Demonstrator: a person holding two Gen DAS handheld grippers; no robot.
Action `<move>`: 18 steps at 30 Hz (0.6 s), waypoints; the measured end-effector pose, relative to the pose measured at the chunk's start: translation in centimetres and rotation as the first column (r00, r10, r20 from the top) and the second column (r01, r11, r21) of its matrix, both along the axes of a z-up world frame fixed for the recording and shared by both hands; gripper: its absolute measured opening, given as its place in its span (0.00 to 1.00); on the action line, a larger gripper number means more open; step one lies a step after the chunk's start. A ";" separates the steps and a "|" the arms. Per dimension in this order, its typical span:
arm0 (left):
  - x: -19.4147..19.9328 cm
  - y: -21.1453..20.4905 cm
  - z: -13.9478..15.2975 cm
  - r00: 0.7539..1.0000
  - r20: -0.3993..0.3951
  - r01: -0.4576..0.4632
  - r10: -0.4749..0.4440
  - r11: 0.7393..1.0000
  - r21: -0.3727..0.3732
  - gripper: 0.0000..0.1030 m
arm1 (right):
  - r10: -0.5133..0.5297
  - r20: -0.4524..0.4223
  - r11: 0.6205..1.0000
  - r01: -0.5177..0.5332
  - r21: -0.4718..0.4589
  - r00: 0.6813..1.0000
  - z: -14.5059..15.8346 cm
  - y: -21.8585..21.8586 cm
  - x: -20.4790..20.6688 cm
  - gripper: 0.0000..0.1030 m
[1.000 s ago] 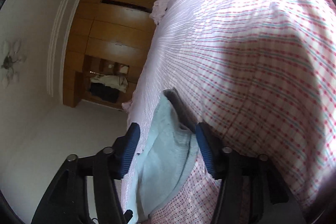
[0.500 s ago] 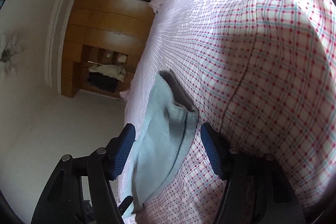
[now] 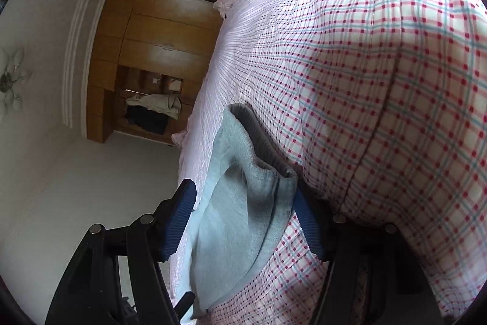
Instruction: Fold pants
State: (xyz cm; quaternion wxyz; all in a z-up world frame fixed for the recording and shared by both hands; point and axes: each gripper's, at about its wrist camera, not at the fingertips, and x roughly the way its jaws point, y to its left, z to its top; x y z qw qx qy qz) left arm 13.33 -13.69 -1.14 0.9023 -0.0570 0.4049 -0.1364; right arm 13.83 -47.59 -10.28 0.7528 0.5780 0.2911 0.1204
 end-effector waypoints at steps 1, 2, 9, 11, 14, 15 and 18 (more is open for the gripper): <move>0.0 -0.1 -0.1 1.000 -0.003 0.000 0.000 1.000 -0.001 0.37 | -0.001 -0.001 1.000 0.001 0.001 1.000 0.0 0.0 0.1 0.57; 0.0 0.0 -0.2 1.000 -0.007 -0.003 0.003 1.000 -0.003 0.37 | -0.001 -0.001 1.000 0.001 0.003 1.000 -0.4 -0.5 -0.7 0.56; -0.3 -0.1 -0.5 1.000 -0.014 -0.015 0.014 1.000 -0.014 0.37 | -0.004 -0.080 0.999 0.001 -0.044 0.997 -0.3 0.2 0.3 0.10; -0.5 0.0 -0.3 1.000 -0.011 -0.020 0.019 1.000 -0.019 0.36 | 0.000 -0.076 0.986 -0.013 -0.166 0.997 1.5 0.8 0.2 0.10; -1.4 -0.2 -0.7 1.000 -0.013 0.004 -0.004 0.999 -0.042 0.20 | 0.002 -0.033 0.929 -0.014 -0.369 0.999 5.1 2.8 -0.2 0.10; -1.4 -0.7 -1.5 0.999 -0.046 0.019 -0.020 1.000 -0.017 0.12 | 0.006 -0.002 0.906 -0.006 -0.424 1.000 6.5 3.4 -0.4 0.10; -1.1 -0.5 -3.1 0.995 -0.103 -0.003 0.000 0.999 -0.035 0.08 | 0.021 0.105 0.852 0.037 -0.522 0.994 10.1 5.2 -0.8 0.10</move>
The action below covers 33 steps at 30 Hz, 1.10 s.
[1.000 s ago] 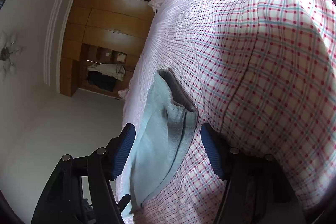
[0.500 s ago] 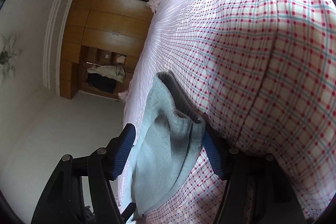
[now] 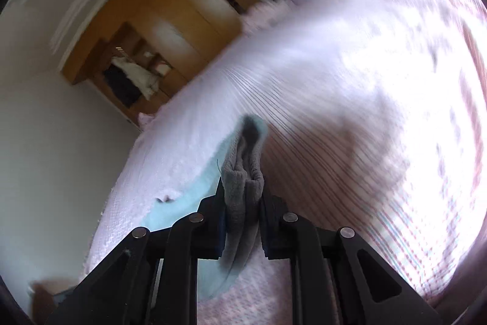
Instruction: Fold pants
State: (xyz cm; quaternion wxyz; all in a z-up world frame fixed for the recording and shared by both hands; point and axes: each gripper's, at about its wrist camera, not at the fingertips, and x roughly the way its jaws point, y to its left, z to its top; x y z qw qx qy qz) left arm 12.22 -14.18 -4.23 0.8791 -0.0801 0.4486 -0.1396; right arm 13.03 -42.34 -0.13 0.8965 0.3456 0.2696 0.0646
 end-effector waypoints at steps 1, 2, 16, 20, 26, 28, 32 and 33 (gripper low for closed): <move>0.0 0.3 0.3 1.000 0.000 -0.010 0.010 1.000 -0.020 0.07 | 0.009 0.025 0.999 -0.008 -0.031 1.000 0.9 0.6 -0.1 0.10; -0.2 0.5 0.8 1.000 0.010 -0.016 0.016 1.000 -0.026 0.07 | 0.013 0.039 0.998 -0.011 -0.058 0.999 1.5 1.0 -0.1 0.10; -1.0 2.2 0.3 0.980 0.054 -0.197 0.194 0.979 0.058 0.06 | 0.110 0.165 0.969 -0.069 -0.238 0.980 7.8 6.0 -0.1 0.10; -1.4 3.4 0.4 0.983 0.043 -0.180 0.180 0.984 -0.009 0.07 | 0.157 0.218 0.957 -0.094 -0.275 0.963 10.2 8.2 -0.5 0.10; -2.2 9.5 4.1 0.972 0.028 -0.226 0.231 0.965 -0.135 0.29 | 0.253 0.267 0.896 -0.122 -0.427 0.930 14.1 14.0 -0.8 0.10; -3.0 12.8 5.7 0.961 0.045 -0.265 0.273 0.954 -0.143 0.37 | 0.288 0.274 0.868 -0.129 -0.480 0.918 15.0 16.7 -1.0 0.10; -5.6 20.5 8.4 0.930 0.101 -0.342 0.352 0.934 -0.103 0.52 | 0.336 0.288 0.827 -0.134 -0.546 0.897 16.4 22.2 -1.3 0.10; -6.2 21.9 8.7 0.923 0.117 -0.359 0.367 0.930 -0.081 0.53 | 0.350 0.289 0.820 -0.142 -0.555 0.891 16.6 23.8 -1.3 0.10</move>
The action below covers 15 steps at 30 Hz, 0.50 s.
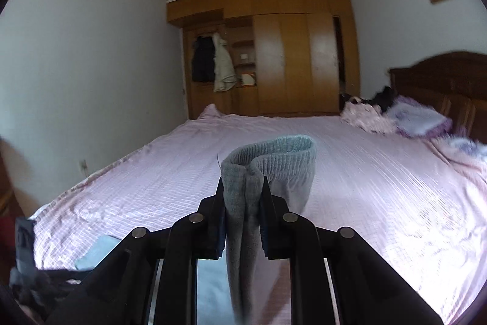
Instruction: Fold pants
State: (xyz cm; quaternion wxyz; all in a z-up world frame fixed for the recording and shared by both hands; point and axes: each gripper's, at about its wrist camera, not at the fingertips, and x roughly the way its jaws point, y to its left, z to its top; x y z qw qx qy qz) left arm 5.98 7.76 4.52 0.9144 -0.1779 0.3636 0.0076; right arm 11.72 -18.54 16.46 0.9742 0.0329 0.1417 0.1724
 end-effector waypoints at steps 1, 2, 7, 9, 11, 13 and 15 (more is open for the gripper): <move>-0.6 1.5 0.5 1.000 0.009 -0.021 0.021 0.999 0.033 0.54 | 0.017 0.006 1.000 -0.016 -0.011 1.000 0.2 1.7 0.1 0.10; -1.4 3.5 0.8 0.998 0.016 -0.054 0.053 0.996 0.069 0.54 | 0.031 0.010 0.999 -0.031 -0.021 0.999 0.1 2.8 0.0 0.10; -4.0 9.5 0.5 0.988 -0.006 -0.156 0.157 0.984 0.082 0.57 | 0.164 0.028 0.980 -0.160 -0.115 0.986 -0.9 12.8 -1.0 0.10; -5.0 11.7 -0.1 0.983 -0.012 -0.185 0.185 0.982 0.041 0.59 | 0.236 0.020 0.962 -0.230 -0.150 0.972 -2.1 17.3 -1.6 0.10; -5.9 13.3 -0.6 0.979 -0.012 -0.205 0.205 0.979 -0.011 0.60 | 0.293 0.017 0.939 -0.284 -0.192 0.956 -3.8 21.1 -2.1 0.10; -6.8 14.9 -1.0 0.974 -0.017 -0.227 0.226 0.973 -0.047 0.60 | 0.350 -0.025 0.904 -0.345 -0.254 0.936 -7.1 25.8 -2.6 0.10; -7.3 15.7 -1.4 0.971 -0.012 -0.239 0.239 0.966 -0.099 0.60 | 0.387 -0.086 0.870 -0.394 -0.297 0.918 -10.0 28.9 -2.9 0.10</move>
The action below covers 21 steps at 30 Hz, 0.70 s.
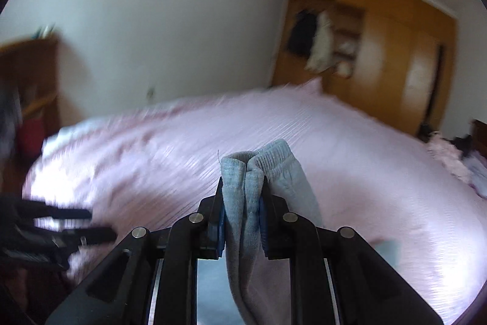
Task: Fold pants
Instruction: 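Lower the cuff onto the folded pants with the right gripper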
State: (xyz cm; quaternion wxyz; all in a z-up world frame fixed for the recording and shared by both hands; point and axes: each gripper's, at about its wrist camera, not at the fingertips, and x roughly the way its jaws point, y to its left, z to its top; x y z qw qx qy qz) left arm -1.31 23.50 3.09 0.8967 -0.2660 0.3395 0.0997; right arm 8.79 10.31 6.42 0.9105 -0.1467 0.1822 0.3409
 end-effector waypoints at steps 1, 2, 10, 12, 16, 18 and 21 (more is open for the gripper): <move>0.1 0.7 -0.1 1.000 0.005 -0.005 0.005 1.000 -0.022 0.61 | 0.022 -0.020 0.999 -0.023 -0.043 1.000 -1.8 1.5 -0.3 0.10; -0.3 1.2 -0.4 1.000 0.009 -0.014 0.014 0.999 -0.052 0.61 | 0.039 -0.023 0.995 -0.041 -0.086 0.999 -3.4 2.7 -0.9 0.10; -0.2 2.2 -0.4 0.998 0.045 -0.046 0.053 0.991 -0.127 0.60 | 0.042 0.007 0.980 -0.040 -0.194 0.999 -6.7 4.3 -2.5 0.10; -0.9 2.1 -0.2 0.997 0.046 -0.057 0.063 0.990 -0.126 0.60 | 0.051 0.012 0.978 -0.047 -0.204 0.999 -6.9 4.1 -2.5 0.10; -1.3 2.3 -0.4 0.997 0.047 -0.059 0.067 0.988 -0.142 0.60 | 0.060 0.007 0.975 -0.057 -0.214 0.998 -6.8 4.4 -2.6 0.10; -1.2 2.9 -0.6 0.996 0.056 -0.060 0.069 0.987 -0.149 0.60 | 0.071 0.010 0.973 -0.067 -0.222 0.997 -6.9 4.2 -2.9 0.10; -1.3 3.3 -0.9 0.995 0.055 -0.072 0.082 0.984 -0.164 0.60 | 0.087 0.001 0.969 -0.085 -0.233 0.996 -7.2 4.1 -3.0 0.10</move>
